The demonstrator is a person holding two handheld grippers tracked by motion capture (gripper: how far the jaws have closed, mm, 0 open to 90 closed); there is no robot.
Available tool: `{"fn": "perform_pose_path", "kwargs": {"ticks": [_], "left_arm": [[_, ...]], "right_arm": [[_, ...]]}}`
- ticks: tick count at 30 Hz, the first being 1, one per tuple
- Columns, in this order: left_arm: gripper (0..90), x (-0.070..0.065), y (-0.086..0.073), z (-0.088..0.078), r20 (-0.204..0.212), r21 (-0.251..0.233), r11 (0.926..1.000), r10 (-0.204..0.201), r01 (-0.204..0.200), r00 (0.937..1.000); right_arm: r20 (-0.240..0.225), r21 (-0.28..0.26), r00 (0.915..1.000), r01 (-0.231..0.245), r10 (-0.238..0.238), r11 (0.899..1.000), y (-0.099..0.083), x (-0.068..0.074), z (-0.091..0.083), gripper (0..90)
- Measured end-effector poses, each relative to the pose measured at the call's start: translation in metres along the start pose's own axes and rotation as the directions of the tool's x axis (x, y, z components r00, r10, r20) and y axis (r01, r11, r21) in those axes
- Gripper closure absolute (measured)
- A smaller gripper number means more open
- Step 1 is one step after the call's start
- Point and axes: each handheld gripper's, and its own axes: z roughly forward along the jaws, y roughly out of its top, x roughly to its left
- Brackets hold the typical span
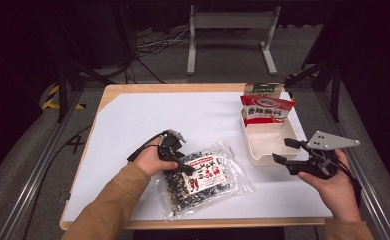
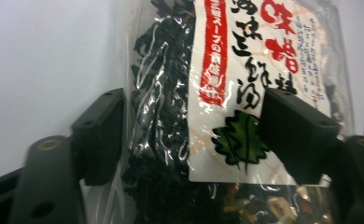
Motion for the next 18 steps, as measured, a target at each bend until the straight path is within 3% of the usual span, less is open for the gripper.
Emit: {"fn": "perform_pose_path", "kwargs": {"ticks": [9,14,18], "left_arm": [[41.4,-0.01,0.001,-0.002,-0.036,0.017,0.9998,0.007,-0.007,0.9993],[51.7,-0.012,0.001,-0.005,-0.063,0.008,1.0,-0.003,0.003,0.998],[58.6,-0.015,0.001,-0.007,-0.089,-0.002,0.9999,0.012,-0.012,0.996]], "right_arm": [[0.004,-0.004,1.0,-0.005,0.005,1.0,0.0,-0.001,0.0,32.7],[0.015,-0.017,0.9998,-0.01,0.01,1.0,-0.001,-0.003,-0.003,32.7],[0.016,-0.02,0.9998,-0.01,0.01,1.0,-0.001,-0.002,-0.004,32.6]]}}
